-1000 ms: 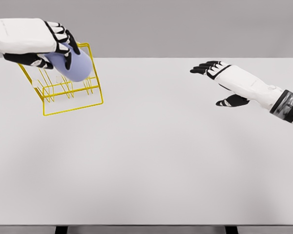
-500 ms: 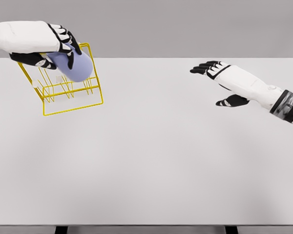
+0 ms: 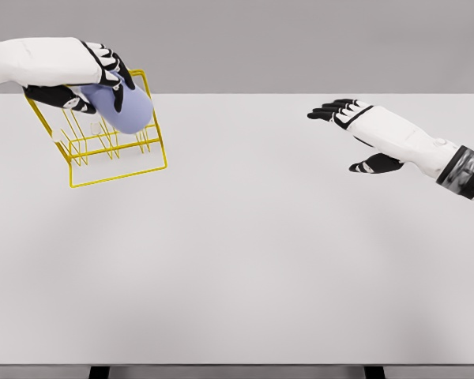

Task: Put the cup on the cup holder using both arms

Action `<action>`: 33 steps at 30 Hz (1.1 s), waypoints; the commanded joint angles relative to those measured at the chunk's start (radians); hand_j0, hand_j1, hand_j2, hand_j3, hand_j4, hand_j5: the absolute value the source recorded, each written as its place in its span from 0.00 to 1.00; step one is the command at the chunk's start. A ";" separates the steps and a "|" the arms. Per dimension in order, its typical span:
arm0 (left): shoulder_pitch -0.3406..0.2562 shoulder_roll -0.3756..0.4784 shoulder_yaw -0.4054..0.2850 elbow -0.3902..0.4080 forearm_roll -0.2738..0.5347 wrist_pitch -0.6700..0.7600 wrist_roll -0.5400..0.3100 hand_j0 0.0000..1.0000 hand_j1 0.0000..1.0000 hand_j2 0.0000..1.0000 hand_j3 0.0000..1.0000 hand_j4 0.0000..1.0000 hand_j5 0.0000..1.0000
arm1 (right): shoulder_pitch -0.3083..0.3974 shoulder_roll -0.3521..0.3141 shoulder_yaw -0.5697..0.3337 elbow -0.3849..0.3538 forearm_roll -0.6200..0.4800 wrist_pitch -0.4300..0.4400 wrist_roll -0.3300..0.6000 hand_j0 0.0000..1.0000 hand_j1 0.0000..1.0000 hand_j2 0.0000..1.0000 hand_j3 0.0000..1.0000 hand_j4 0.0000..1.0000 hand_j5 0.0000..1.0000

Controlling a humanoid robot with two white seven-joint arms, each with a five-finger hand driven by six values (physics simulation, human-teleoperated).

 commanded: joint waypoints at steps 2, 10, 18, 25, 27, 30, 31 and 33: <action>0.002 -0.008 0.000 0.008 -0.001 0.003 0.001 0.49 0.49 0.49 0.49 0.49 0.49 | 0.000 -0.001 0.000 -0.001 -0.007 0.003 -0.001 1.00 1.00 1.00 1.00 1.00 1.00; 0.023 -0.036 0.002 0.041 -0.024 0.003 0.001 0.56 0.56 0.56 0.56 0.56 0.56 | 0.000 -0.001 0.001 -0.001 -0.007 0.003 -0.001 1.00 1.00 1.00 1.00 1.00 1.00; 0.021 -0.036 0.009 0.031 -0.020 -0.005 0.001 0.98 0.98 0.98 0.98 0.98 0.98 | -0.002 0.001 0.001 0.002 -0.008 0.003 -0.001 1.00 1.00 1.00 1.00 1.00 1.00; 0.026 0.073 0.052 -0.138 0.207 -0.077 0.001 1.00 1.00 1.00 1.00 1.00 1.00 | -0.002 -0.001 0.000 0.002 -0.008 0.003 -0.001 1.00 1.00 1.00 1.00 1.00 1.00; 0.029 0.142 0.055 -0.186 0.342 -0.077 0.001 1.00 1.00 1.00 1.00 1.00 1.00 | -0.002 -0.001 0.000 0.002 -0.007 0.003 -0.001 1.00 1.00 1.00 1.00 1.00 1.00; 0.116 0.176 0.057 -0.253 0.597 -0.077 0.001 1.00 1.00 1.00 1.00 1.00 1.00 | -0.002 -0.001 0.000 0.002 -0.007 0.003 -0.001 1.00 1.00 1.00 1.00 1.00 1.00; 0.136 0.176 0.055 -0.264 0.638 -0.077 0.001 1.00 1.00 1.00 1.00 1.00 1.00 | -0.002 -0.001 0.000 0.002 -0.007 0.003 -0.001 1.00 1.00 1.00 1.00 1.00 1.00; 0.242 0.173 0.054 -0.288 0.810 -0.077 0.001 1.00 1.00 1.00 1.00 1.00 1.00 | 0.000 -0.004 0.000 0.001 -0.007 0.003 -0.001 1.00 1.00 1.00 1.00 1.00 1.00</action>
